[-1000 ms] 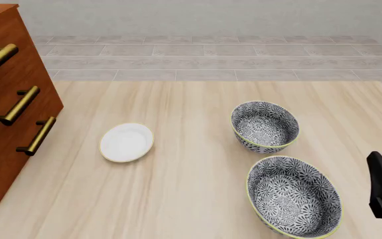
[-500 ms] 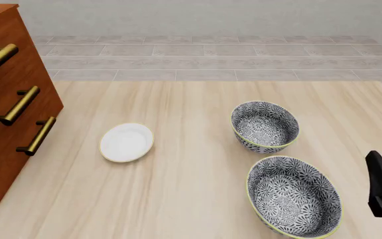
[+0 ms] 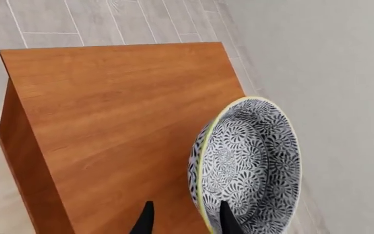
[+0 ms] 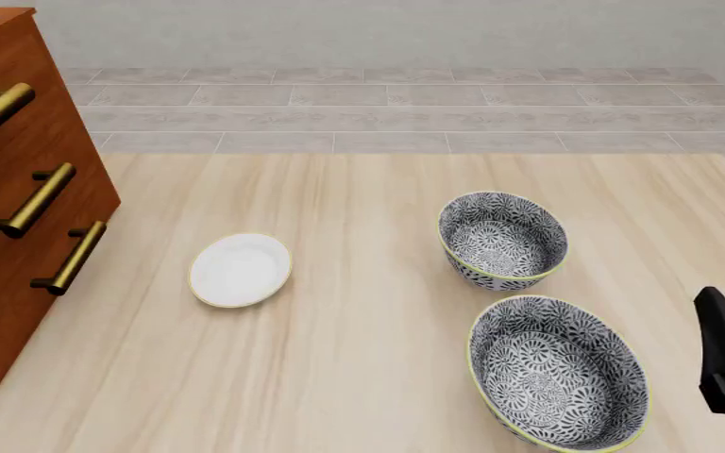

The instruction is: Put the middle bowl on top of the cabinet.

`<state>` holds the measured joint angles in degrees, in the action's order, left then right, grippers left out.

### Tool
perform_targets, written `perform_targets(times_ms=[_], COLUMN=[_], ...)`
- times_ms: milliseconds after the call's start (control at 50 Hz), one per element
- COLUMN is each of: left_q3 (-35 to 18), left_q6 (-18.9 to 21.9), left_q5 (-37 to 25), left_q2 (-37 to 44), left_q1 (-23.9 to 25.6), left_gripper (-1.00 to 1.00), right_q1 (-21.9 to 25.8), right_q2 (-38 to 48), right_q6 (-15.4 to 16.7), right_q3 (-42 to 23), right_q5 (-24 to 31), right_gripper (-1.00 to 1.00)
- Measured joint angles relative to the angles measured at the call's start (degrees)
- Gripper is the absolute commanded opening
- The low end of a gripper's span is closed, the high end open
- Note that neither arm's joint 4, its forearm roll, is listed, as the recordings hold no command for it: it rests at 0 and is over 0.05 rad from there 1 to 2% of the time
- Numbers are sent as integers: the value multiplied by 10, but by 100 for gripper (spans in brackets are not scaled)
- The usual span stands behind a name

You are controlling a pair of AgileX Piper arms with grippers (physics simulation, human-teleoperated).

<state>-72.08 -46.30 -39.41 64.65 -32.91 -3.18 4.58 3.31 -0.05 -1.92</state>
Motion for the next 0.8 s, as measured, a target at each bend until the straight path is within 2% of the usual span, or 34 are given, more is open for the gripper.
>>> perform_targets(times_ms=[800], left_q3=[28], left_q6=[-22], left_q5=[-9], left_q2=[-78], left_q1=[45], left_gripper=[100], right_q1=[-1], right_q2=[0], right_q6=[0], right_q3=[0], right_q5=[-1], right_gripper=[100])
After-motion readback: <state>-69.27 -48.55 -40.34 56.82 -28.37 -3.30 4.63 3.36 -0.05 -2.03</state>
